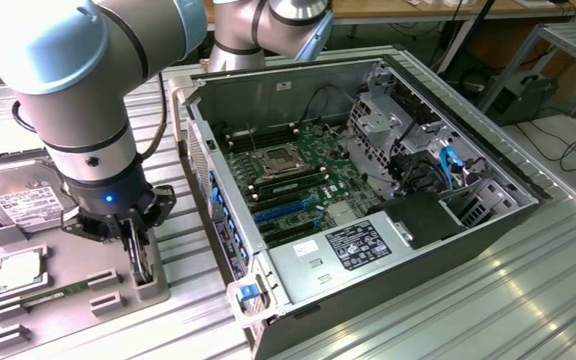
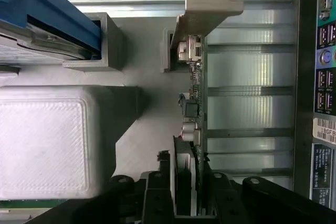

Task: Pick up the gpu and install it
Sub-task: 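Pick up the gpu and move the gpu toward the slot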

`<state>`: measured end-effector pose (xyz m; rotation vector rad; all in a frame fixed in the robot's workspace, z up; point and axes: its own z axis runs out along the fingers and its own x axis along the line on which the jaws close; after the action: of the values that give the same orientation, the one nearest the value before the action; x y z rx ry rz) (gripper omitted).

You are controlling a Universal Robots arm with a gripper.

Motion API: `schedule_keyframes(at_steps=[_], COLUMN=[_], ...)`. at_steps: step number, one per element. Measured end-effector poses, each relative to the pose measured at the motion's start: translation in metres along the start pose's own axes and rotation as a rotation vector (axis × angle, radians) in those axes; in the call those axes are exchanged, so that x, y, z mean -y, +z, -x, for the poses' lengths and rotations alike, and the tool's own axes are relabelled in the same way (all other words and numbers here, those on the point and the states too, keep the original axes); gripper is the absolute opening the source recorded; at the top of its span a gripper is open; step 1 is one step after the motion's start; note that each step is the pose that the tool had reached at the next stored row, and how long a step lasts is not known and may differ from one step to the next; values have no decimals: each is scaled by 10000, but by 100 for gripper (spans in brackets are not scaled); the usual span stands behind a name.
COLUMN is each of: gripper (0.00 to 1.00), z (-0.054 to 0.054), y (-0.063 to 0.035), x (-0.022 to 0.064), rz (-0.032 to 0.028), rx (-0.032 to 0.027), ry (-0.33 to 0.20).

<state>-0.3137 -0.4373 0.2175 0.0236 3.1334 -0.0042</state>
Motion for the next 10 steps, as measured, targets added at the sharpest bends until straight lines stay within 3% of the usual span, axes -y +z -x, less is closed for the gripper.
schedule_keyframes(at_steps=[1, 3, 6, 8, 10], gripper=[28, 28, 28, 28, 28], z=[0, 0, 5, 6, 9], y=[0, -58, -588, -756, -1081], x=[0, 0, 2, 2, 3], rz=[1, 1, 1, 4, 4], rx=[0, -1, -1, 1, 1], ry=[0, 0, 0, -310, -312])
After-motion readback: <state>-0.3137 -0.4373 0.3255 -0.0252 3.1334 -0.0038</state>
